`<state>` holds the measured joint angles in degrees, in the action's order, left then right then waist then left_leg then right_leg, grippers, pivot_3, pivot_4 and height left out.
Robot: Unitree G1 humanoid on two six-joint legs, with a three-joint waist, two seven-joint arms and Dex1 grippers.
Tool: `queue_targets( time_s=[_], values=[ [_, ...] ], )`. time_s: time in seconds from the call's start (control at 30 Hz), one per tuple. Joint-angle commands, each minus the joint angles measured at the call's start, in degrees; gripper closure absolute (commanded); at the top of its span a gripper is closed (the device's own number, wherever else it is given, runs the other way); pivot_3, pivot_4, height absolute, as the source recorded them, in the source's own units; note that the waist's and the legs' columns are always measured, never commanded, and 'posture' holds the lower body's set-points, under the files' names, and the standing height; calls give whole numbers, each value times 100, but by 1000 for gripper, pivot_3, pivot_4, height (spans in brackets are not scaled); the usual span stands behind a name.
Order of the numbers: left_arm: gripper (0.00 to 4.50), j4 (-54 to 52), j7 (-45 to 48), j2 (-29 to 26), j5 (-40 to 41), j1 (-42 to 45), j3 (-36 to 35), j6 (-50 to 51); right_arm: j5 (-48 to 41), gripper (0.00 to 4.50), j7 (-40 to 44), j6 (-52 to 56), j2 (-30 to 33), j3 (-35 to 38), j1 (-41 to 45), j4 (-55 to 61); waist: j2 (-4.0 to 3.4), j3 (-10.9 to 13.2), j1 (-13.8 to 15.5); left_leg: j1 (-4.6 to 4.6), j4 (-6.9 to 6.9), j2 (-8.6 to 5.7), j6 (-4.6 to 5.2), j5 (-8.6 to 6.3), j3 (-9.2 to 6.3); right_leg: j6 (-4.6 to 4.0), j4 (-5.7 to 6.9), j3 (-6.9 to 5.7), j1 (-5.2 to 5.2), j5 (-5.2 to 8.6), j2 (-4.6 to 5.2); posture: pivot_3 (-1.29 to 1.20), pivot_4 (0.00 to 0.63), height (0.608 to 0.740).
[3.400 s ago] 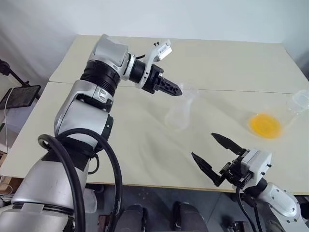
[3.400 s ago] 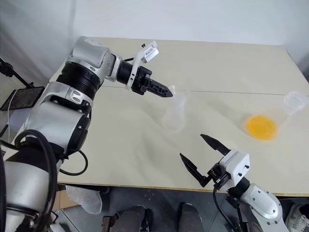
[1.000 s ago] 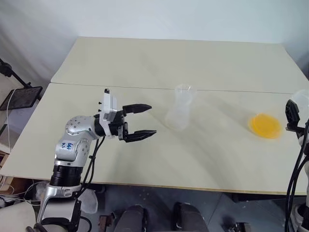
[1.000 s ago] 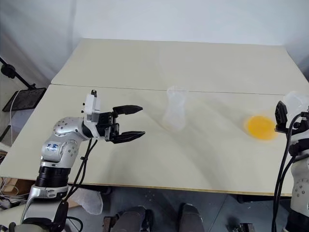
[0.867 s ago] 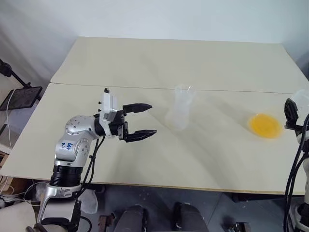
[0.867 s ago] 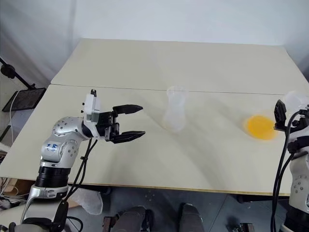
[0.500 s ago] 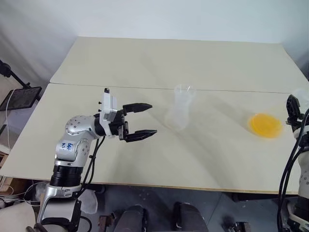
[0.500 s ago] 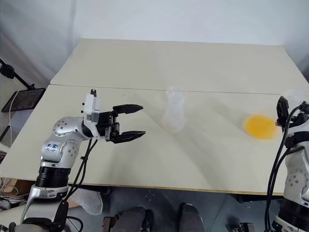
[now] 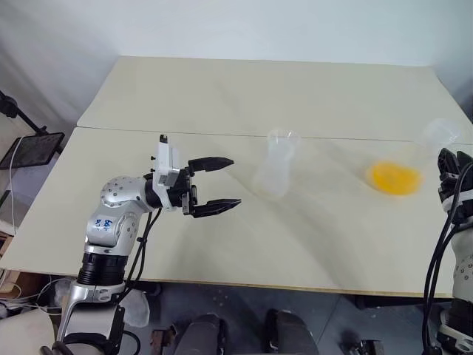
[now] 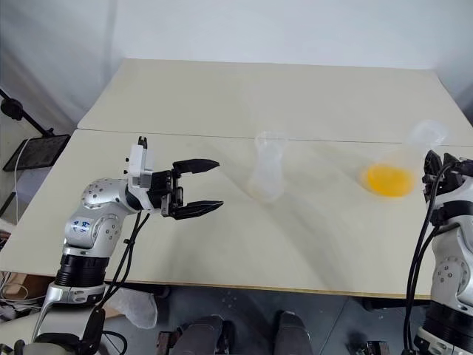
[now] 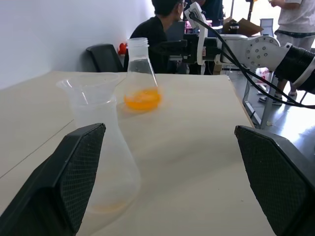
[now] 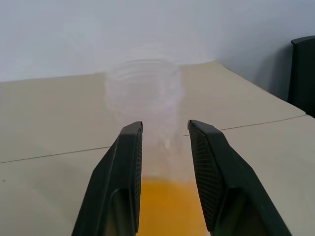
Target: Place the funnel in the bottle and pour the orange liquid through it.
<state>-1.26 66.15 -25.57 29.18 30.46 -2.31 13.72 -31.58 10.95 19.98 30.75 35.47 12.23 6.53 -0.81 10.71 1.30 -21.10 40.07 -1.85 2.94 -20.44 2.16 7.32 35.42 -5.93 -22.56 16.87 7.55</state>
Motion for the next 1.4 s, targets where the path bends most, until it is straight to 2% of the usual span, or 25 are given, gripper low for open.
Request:
queue_targets(
  time_s=[0.03,0.13,0.2,0.3,0.47,0.73,1.17,1.4],
  values=[
    [0,-57,12,-71,111,59,-93,-77,-195,3005,92,-210,-7,367,-176,361,0,0,8,-1,0,0,0,0,-1,0,0,0,0,0,0,0,150,740],
    [0,-64,-27,-86,119,52,-129,-74,-318,3005,71,-222,-43,528,-351,588,0,0,2,-2,-1,0,0,0,-1,0,-4,1,0,0,0,0,150,740],
    [0,-63,-27,-134,116,-25,-154,-56,-286,2646,73,-172,-57,508,-569,854,-1,0,0,-1,-2,0,0,0,-1,0,-5,0,0,0,-1,0,150,740],
    [0,-50,-16,-170,127,-100,-141,-12,-398,1837,41,-88,-208,404,-708,1063,-1,0,-1,0,-3,3,0,0,-1,0,-6,2,1,0,-2,0,150,740],
    [0,-20,-7,-197,136,-39,-101,12,-427,108,77,80,-236,146,-585,923,-2,1,-9,1,-3,2,0,0,2,0,-8,3,1,0,-2,0,150,740],
    [0,-51,20,-263,157,9,-107,88,11,50,137,1,1,-146,24,13,-2,1,-1,-3,-3,0,0,0,0,0,-12,1,0,0,0,0,150,740],
    [0,-208,-90,-223,178,-33,-111,147,218,50,302,-491,78,-275,1256,-1436,-4,2,-30,-8,-6,1,0,0,-1,2,-24,-3,1,-1,0,0,150,740],
    [0,-285,-163,-226,183,-64,-110,154,225,50,355,-799,-6,-256,1494,-1803,-5,3,-27,-11,-10,2,-1,0,-3,2,-30,-4,1,-1,-1,0,150,740]
  ],
)
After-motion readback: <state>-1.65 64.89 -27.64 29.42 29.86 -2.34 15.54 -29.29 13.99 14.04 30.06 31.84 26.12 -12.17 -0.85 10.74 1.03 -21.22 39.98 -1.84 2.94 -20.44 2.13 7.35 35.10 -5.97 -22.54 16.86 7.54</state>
